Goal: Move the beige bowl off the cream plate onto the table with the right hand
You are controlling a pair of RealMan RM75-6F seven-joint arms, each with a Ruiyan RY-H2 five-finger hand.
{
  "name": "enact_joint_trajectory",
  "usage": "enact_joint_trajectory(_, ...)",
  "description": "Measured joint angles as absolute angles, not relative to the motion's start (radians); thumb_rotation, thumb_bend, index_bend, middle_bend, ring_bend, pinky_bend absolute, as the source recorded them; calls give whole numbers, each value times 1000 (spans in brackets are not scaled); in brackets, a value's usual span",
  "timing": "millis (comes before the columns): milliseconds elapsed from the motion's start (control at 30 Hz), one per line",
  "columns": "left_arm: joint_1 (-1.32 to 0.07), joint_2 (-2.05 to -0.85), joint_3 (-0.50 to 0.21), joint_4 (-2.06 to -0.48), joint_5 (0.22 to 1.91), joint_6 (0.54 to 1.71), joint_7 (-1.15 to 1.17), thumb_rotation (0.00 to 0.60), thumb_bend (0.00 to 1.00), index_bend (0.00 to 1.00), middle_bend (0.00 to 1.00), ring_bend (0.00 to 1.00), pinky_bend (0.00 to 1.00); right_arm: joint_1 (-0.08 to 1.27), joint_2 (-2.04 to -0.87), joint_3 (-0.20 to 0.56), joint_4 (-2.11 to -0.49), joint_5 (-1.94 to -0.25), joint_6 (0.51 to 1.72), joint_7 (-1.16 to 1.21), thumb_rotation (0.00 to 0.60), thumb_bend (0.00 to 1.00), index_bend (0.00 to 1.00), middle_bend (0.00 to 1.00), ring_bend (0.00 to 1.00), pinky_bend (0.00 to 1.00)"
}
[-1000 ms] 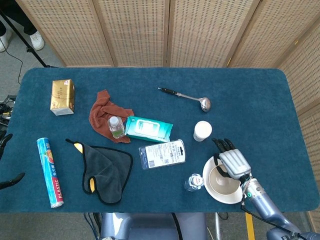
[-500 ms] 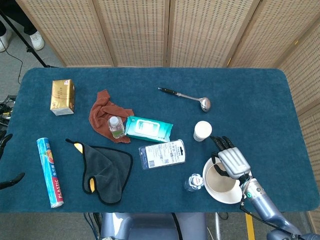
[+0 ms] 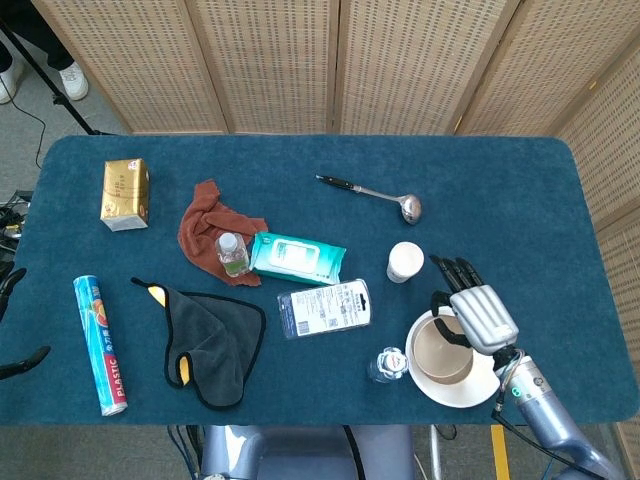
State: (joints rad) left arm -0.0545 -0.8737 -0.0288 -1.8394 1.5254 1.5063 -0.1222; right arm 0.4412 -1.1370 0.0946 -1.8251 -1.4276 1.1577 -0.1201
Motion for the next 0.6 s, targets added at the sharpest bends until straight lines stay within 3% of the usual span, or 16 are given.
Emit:
enact_joint_trajectory(267,-56,-874,-28,-1840,1524,1503,-119,600,164,0,0,0,0,487,-1118,184,-1819,-1348,1153,-158,600,568,664,0,0,0)
enact_joint_trajectory(600,-67,-878,-42,-1843,1485,1485,-100,600,164,0,0,0,0,608,-1180,257,-1568,-1054,985,-261,600,568,671,0,0,0)
